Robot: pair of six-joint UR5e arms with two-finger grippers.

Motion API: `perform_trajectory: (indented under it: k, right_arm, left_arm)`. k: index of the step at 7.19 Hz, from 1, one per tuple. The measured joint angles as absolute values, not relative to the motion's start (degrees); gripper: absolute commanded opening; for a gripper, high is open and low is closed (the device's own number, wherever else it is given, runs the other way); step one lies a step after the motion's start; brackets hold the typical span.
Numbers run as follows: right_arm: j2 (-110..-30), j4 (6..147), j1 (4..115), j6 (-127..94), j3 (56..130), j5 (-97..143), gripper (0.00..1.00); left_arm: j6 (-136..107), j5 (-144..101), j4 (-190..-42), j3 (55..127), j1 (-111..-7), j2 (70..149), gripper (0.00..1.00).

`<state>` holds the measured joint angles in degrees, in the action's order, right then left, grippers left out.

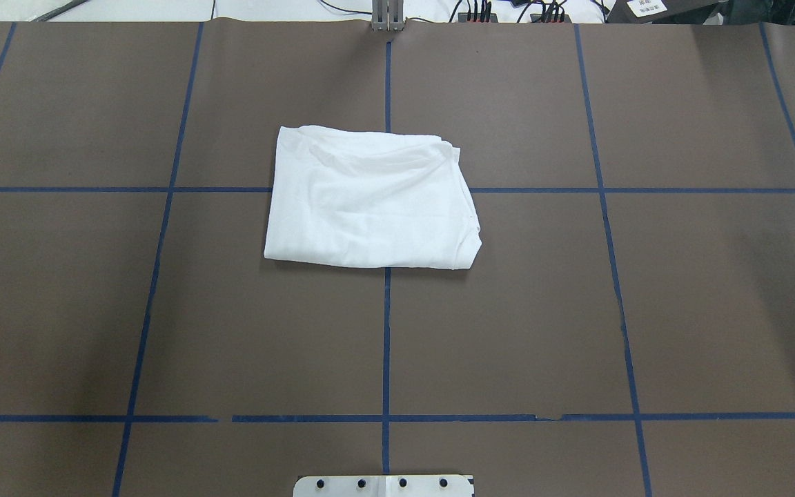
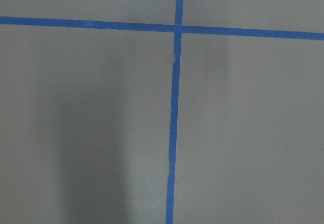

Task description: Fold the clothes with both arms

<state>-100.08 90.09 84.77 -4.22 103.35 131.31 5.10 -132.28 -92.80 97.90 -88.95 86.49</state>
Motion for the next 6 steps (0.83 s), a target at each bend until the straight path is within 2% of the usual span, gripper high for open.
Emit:
perform_trajectory:
  k: [6]
  right_arm:
    - [-100.08, 90.09, 84.75, -4.24, 103.44, 131.39, 1.0]
  left_arm:
    - [5.1, -132.28, -92.74, 97.87, -88.95, 86.01, 1.0]
